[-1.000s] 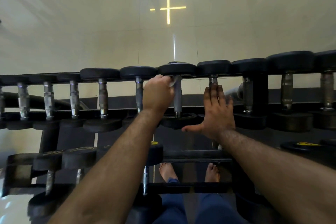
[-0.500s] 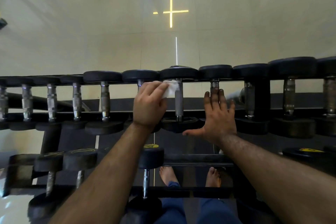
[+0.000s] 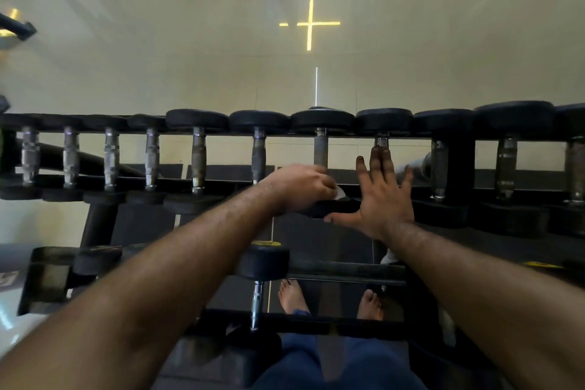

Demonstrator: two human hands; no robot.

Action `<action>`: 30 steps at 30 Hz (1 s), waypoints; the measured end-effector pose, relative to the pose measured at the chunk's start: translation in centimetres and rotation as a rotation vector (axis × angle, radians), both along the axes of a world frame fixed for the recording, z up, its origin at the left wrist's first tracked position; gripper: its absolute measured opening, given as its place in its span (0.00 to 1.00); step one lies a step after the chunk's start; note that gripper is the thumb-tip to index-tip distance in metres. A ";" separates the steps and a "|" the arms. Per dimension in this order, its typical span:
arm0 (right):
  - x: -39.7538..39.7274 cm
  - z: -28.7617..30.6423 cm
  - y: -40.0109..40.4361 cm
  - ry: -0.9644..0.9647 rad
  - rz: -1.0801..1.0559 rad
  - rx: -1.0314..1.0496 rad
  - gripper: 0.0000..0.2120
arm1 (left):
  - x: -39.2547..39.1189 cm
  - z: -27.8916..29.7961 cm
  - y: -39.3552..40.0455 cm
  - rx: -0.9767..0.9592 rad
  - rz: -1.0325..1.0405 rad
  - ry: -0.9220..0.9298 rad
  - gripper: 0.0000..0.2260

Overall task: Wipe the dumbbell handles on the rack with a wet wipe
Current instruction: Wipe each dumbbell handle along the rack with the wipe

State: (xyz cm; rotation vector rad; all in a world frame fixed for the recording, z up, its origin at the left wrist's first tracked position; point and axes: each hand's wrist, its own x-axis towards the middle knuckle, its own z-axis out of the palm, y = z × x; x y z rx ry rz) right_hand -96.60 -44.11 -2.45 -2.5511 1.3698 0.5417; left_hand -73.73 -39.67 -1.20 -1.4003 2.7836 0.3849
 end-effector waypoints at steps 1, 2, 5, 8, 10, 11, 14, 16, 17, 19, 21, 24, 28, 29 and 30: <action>0.0 -0.2 0.0 -0.007 -0.002 -0.008 0.73 | 0.8 0.1 0.1 -0.025 -0.020 -0.004 0.17; 0.0 -0.2 0.0 -0.015 -0.003 -0.011 0.73 | 1.6 0.1 -0.1 -0.094 0.018 0.011 0.17; -0.1 -0.4 0.1 -0.025 -0.001 -0.016 0.73 | 2.8 0.8 -1.8 -0.361 0.318 0.094 0.13; -0.2 -0.4 -0.1 -0.023 -0.004 -0.026 0.73 | 2.1 0.5 -2.7 -0.404 0.471 0.158 0.12; -0.3 -0.6 -0.1 -0.025 0.005 -0.019 0.73 | 1.3 -0.1 -1.6 -0.208 0.285 0.125 0.14; -0.3 -0.6 0.0 -0.028 0.006 -0.012 0.73 | 1.2 -0.2 -0.7 -0.097 0.172 0.087 0.16; -0.3 -0.3 -0.1 -0.007 0.000 0.013 0.73 | 1.5 0.0 1.7 -0.045 0.132 0.127 0.15; -0.2 -0.2 -0.2 0.014 0.011 0.041 0.72 | 1.8 0.6 2.9 -0.167 0.303 0.251 0.14; -0.2 -0.2 -0.3 0.008 0.022 0.055 0.71 | 1.8 1.1 3.4 -0.224 0.418 0.323 0.14; -0.4 0.0 0.1 -0.103 0.055 0.052 0.67 | 1.7 2.5 4.1 -0.300 0.642 0.479 0.13; 0.2 0.5 1.2 -0.273 0.192 0.015 0.59 | 1.2 3.7 4.4 -0.330 0.864 0.634 0.13; 4.5 1.6 2.8 -0.236 0.424 0.084 0.48 | 0.6 4.4 4.6 -0.307 1.197 0.888 0.15; 11.8 3.8 4.4 0.053 0.358 0.139 0.18 | 0.7 4.2 4.7 -0.062 1.547 1.398 0.16; 12.8 3.9 4.7 0.136 0.344 0.120 0.16 | 0.9 4.1 4.9 -0.035 1.592 1.445 0.16; 13.5 3.7 5.0 0.204 0.332 0.099 0.16 | 1.1 3.9 5.1 -0.025 1.627 1.473 0.15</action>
